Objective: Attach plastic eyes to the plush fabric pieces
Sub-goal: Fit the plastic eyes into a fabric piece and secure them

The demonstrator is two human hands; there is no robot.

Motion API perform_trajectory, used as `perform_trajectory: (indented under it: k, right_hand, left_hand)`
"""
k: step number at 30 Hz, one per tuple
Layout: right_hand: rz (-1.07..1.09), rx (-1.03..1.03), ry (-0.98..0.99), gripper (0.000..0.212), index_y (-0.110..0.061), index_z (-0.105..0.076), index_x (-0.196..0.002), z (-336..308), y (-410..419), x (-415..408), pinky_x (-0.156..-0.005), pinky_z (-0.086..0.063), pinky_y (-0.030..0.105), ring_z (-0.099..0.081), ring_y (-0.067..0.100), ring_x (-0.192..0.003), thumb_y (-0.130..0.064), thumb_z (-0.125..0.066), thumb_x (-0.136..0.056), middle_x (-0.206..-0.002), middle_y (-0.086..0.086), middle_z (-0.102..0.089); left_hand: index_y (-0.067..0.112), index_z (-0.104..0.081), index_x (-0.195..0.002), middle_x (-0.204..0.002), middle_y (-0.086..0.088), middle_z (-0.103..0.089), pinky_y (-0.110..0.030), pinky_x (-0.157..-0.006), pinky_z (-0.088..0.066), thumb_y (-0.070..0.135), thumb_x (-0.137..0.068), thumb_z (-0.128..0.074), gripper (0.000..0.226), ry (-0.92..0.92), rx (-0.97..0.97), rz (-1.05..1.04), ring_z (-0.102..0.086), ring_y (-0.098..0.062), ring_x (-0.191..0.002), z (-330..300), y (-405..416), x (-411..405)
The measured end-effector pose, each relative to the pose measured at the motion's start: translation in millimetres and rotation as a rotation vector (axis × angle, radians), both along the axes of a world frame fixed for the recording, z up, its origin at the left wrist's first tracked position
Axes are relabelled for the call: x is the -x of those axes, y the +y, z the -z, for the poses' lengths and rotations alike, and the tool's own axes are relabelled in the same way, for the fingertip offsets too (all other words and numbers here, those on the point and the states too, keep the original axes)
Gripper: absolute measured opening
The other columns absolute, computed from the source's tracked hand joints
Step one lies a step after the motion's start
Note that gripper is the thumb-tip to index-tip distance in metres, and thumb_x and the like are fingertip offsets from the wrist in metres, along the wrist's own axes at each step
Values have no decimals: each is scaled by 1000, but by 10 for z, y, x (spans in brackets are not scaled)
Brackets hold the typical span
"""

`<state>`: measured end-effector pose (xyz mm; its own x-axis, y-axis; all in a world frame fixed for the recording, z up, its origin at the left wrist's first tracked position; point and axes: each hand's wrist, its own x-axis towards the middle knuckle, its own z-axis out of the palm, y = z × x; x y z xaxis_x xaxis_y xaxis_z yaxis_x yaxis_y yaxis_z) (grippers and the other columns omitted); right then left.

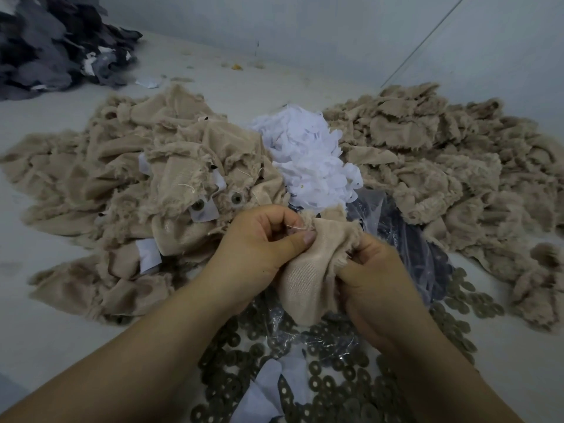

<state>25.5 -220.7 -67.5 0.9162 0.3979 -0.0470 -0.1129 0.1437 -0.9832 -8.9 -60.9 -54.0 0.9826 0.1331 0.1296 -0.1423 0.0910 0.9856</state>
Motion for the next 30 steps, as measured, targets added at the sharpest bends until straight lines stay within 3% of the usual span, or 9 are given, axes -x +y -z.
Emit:
perform_trajectory:
  k: [2,4,7,13,16,19,21,25,30]
  right_hand:
    - [25,-58,77,37,-19,-79,-90,-29,-5,-31,-83,-56,50,-68,38,-87,8,-54,-94,-94,17,-76]
    - [-15,-265,271,27,-7,-73,-104,-80,-23,-86,-79,-59,41,-71,31,-84,6,-53,-91,-98,20,-75]
    - [-183,-450,431,38,7,-65,-118,-136,-52,-100,-68,-61,31,-71,22,-78,-3,-60,-81,-98,20,-73]
    - [-77,-289,435,43,4,-65,-117,-25,-6,-71,-62,-56,32,-68,22,-74,-13,-69,-78,-89,16,-70]
    - [66,-41,212,19,-9,-75,-87,-27,-12,-60,-55,-56,23,-71,16,-62,-8,-72,-68,-77,12,-73]
    - [102,117,-38,31,-27,-78,-86,-74,-35,-11,-59,-57,24,-74,16,-70,2,-68,-86,-83,4,-78]
    - [129,135,-91,26,-23,-79,-87,-104,-57,8,-57,-58,25,-74,18,-69,1,-71,-86,-81,5,-78]
    - [131,99,-8,12,-12,-79,-85,-127,-36,18,-62,-62,37,-72,28,-69,-3,-70,-86,-80,16,-76]
    - [129,36,123,18,-3,-75,-82,-124,-14,-2,-70,-56,50,-63,37,-71,1,-61,-91,-82,28,-69]
  left_hand:
    - [27,-71,-68,-67,7,-63,-18,-62,-49,24,-71,-74,6,-13,20,16,-55,-8,-66,-8,-15,4]
    - [29,-71,-69,-67,9,-64,-16,-62,-49,25,-73,-75,7,-32,22,6,-56,-5,-65,1,-28,0]
    - [28,-71,-70,-71,4,-65,-25,-64,-50,16,-79,-77,16,-44,20,-28,-57,-11,-68,16,-38,-26]
    - [26,-72,-69,-69,5,-66,-17,-62,-51,15,-75,-74,13,-36,28,14,-59,-7,-65,-48,-32,-37]
    - [25,-71,-69,-69,5,-65,-16,-61,-49,1,-82,-71,28,-37,-43,24,-58,-7,-65,-28,-29,-30]
    - [23,-71,-71,-71,0,-65,-19,-61,-49,2,-82,-73,24,-26,-91,2,-57,-13,-66,-16,-26,-24]
    - [22,-71,-72,-70,1,-66,-19,-61,-50,3,-81,-74,21,-28,-96,9,-58,-12,-66,-19,-23,-17]
    - [23,-71,-73,-70,3,-66,-20,-61,-50,15,-78,-76,10,-34,-148,15,-58,-12,-65,-21,-15,-17]
    - [23,-68,-74,-67,5,-64,-22,-57,-45,27,-74,-72,6,-41,-235,-43,-54,-9,-61,-10,-4,-39]
